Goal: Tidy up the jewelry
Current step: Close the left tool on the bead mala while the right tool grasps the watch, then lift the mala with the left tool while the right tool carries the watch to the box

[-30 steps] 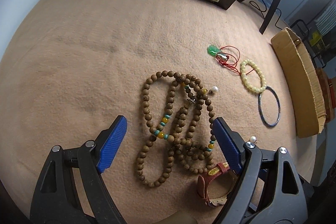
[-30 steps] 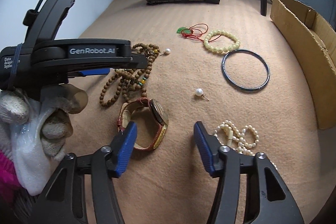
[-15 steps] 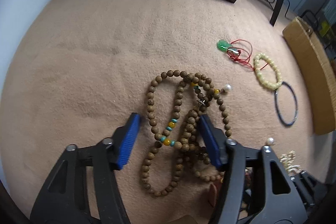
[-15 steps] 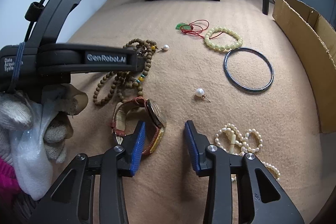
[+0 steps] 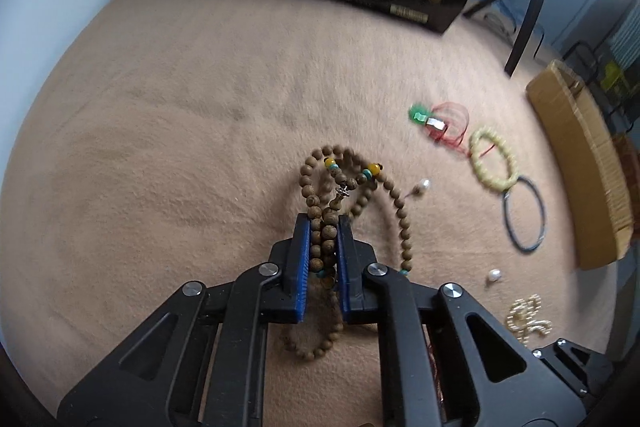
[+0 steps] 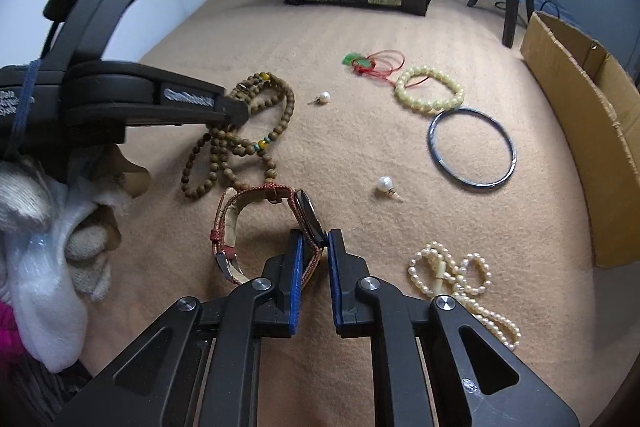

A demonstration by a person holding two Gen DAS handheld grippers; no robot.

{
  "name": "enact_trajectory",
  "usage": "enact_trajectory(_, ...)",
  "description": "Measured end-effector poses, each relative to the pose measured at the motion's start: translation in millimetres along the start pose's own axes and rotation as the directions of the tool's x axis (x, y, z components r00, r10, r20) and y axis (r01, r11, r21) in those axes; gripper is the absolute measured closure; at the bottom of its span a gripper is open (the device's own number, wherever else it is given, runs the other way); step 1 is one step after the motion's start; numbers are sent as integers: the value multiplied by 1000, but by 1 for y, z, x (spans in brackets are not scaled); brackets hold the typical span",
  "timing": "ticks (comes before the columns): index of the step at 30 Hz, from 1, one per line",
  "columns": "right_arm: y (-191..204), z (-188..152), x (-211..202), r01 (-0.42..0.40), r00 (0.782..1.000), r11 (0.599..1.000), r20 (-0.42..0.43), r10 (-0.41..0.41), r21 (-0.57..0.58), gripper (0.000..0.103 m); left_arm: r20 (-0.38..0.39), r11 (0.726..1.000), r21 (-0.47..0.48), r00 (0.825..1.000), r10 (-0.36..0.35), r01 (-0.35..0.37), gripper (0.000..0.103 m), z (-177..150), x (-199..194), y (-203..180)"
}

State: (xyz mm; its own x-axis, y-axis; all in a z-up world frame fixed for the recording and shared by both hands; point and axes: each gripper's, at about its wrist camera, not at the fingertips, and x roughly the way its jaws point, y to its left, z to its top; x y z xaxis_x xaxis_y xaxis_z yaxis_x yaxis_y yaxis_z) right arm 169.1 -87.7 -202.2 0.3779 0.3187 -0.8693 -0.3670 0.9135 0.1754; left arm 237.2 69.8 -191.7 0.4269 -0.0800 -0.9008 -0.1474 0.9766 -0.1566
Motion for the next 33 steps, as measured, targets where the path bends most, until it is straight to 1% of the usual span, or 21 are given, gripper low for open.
enact_trajectory(3,-3,1,-9,11,1000,1000,25,-11,7,93,34,999,-28,999,-20,21,93,3,-15,8)
enact_trajectory(5,-4,2,-16,17,999,1000,43,-18,13,93,48,998,-49,998,-47,49,93,3,-24,12)
enact_trajectory(17,-19,9,-58,65,988,998,136,-68,24,93,143,990,-76,984,-111,123,93,8,-66,16)
enact_trajectory(21,-26,10,-73,85,983,996,163,-88,26,93,173,986,-78,976,-133,148,93,11,-82,16)
enact_trajectory(26,-42,11,-91,109,975,993,187,-117,53,93,214,982,-56,963,-162,178,93,13,-105,7)
enact_trajectory(33,-67,10,-115,146,962,984,218,-165,101,93,257,971,-20,940,-226,239,93,16,-138,-14)
